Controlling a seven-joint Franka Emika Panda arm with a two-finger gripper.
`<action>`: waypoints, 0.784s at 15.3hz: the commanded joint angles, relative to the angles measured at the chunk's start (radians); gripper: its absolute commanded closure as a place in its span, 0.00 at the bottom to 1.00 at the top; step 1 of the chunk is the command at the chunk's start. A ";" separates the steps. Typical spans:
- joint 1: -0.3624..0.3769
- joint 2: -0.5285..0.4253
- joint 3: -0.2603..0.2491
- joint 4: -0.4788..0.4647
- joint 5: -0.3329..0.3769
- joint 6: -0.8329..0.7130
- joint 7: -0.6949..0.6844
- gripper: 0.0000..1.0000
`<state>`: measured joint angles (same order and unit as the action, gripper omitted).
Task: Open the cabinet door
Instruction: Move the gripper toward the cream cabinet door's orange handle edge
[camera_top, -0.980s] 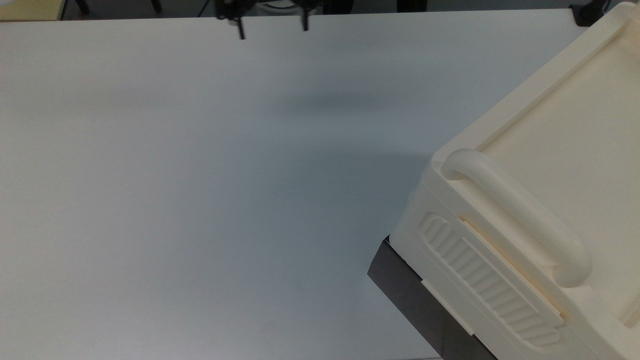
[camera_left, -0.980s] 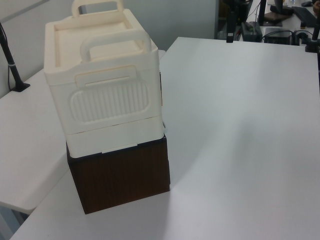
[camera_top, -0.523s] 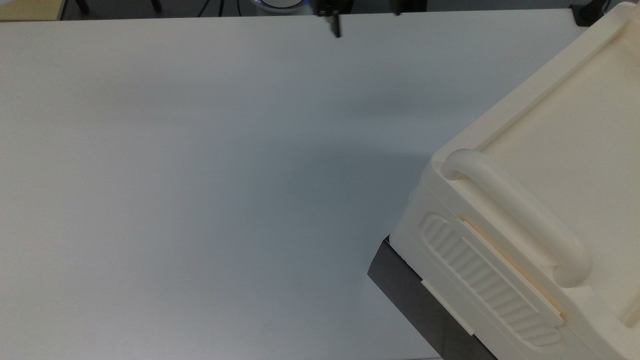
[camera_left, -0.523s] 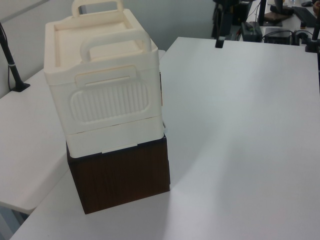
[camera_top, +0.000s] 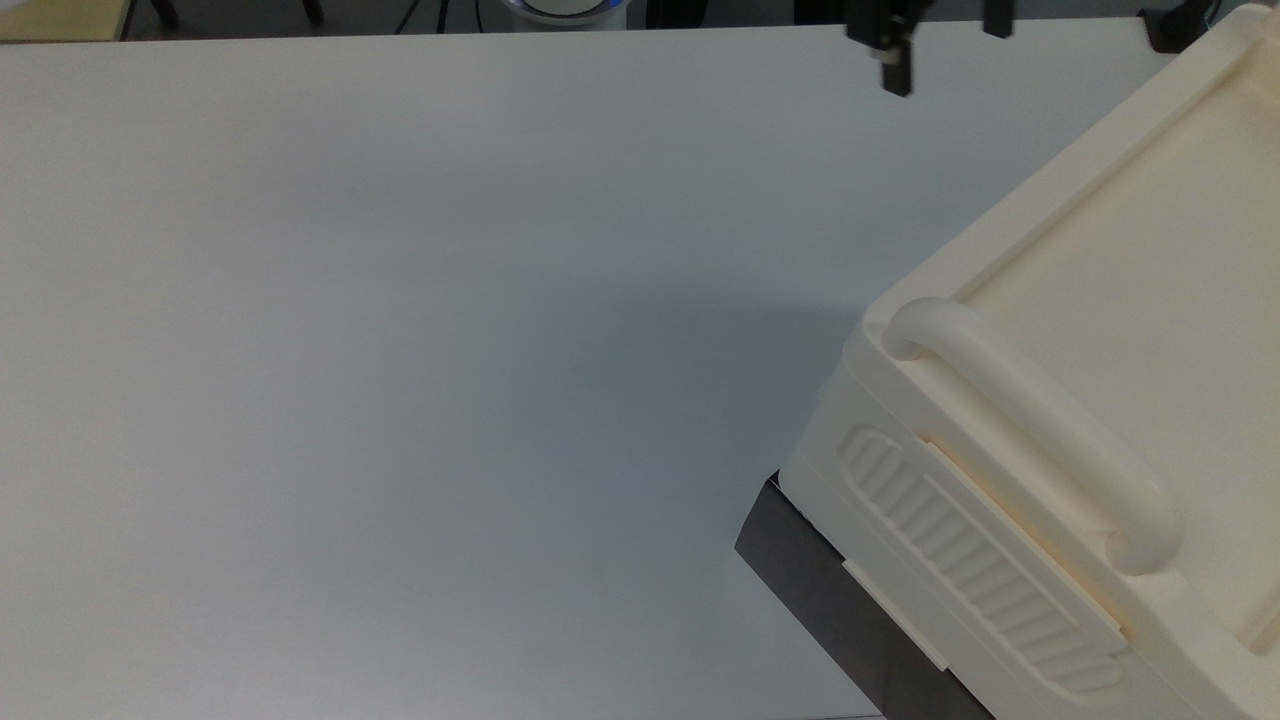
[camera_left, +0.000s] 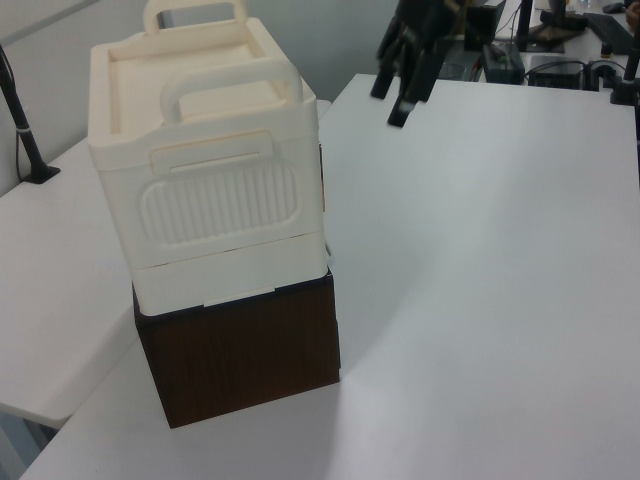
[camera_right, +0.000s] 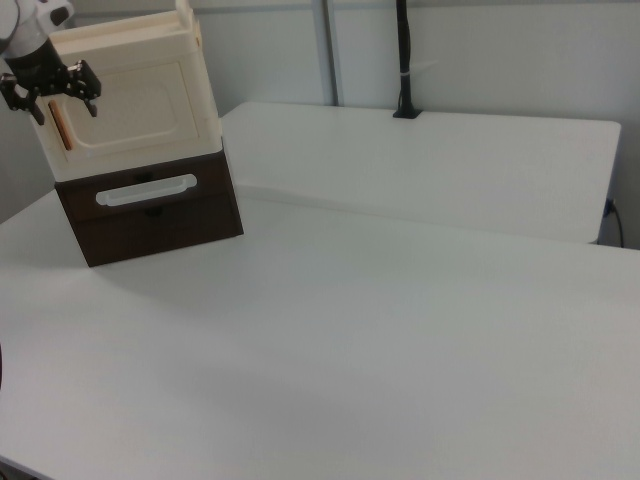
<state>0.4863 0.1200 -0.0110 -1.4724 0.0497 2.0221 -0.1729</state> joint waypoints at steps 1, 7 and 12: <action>0.078 0.053 -0.015 0.009 0.003 0.125 -0.011 0.00; 0.124 0.118 -0.015 0.011 -0.002 0.302 0.022 0.07; 0.130 0.127 -0.015 0.011 -0.005 0.303 0.081 0.22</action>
<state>0.5974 0.2422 -0.0108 -1.4705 0.0495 2.3095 -0.1482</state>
